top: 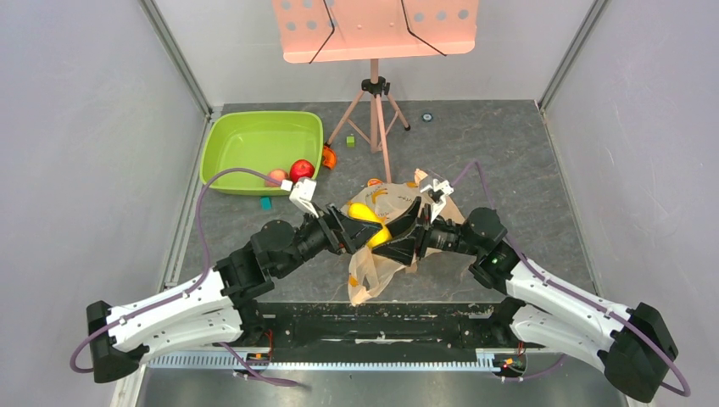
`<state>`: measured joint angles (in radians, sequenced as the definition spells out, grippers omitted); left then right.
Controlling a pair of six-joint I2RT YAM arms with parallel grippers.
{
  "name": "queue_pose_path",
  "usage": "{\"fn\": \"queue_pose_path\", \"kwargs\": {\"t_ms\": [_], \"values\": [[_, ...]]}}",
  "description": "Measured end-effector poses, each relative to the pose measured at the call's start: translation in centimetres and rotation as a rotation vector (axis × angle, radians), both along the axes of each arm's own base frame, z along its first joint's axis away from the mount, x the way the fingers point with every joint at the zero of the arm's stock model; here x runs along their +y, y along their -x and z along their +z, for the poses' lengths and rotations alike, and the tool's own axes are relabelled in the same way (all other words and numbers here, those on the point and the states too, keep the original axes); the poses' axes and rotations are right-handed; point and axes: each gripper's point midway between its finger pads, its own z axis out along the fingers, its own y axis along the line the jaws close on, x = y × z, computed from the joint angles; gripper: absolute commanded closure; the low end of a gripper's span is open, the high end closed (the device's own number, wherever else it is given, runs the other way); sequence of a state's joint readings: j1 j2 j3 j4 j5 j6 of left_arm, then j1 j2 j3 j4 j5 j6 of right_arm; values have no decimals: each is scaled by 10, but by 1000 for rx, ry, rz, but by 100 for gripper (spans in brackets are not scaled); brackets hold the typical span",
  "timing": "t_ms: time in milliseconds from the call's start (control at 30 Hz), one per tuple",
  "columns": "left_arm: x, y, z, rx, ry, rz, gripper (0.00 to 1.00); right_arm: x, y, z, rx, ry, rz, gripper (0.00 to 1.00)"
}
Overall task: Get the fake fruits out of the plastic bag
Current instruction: Place the fake fruit in the bin.
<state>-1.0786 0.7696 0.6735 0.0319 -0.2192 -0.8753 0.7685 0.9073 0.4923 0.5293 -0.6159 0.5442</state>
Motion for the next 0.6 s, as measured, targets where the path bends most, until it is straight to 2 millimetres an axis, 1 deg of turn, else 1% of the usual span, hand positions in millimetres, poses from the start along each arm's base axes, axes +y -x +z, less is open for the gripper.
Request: {"fn": "queue_pose_path", "kwargs": {"t_ms": [200, 233, 267, 300, 367, 433, 500, 600], "values": [[-2, 1, 3, 2, 29, -9, 48, 0, 2, 3, -7, -11, 13, 54], [-2, 1, 4, 3, 30, -9, 52, 0, 2, 3, -7, -11, 13, 51], [-2, 1, 3, 3, 30, -10, 56, 0, 2, 3, -9, -11, 12, 45], [-2, 1, 3, 4, 30, -9, 60, 0, 2, 3, -9, -10, 12, 36], [-2, 1, 3, 4, 29, -8, 66, 0, 1, 2, -13, -8, 8, 24], [-1, 1, 1, 5, 21, -5, 69, 0, 0, 0, -17, 0, -2, 15], [3, -3, -3, 8, -4, 21, 72, -2, -3, -3, -20, 16, -23, 9], [15, -16, -9, 9, -65, 95, 75, -9, -11, -8, -26, 50, -89, 4]]}}
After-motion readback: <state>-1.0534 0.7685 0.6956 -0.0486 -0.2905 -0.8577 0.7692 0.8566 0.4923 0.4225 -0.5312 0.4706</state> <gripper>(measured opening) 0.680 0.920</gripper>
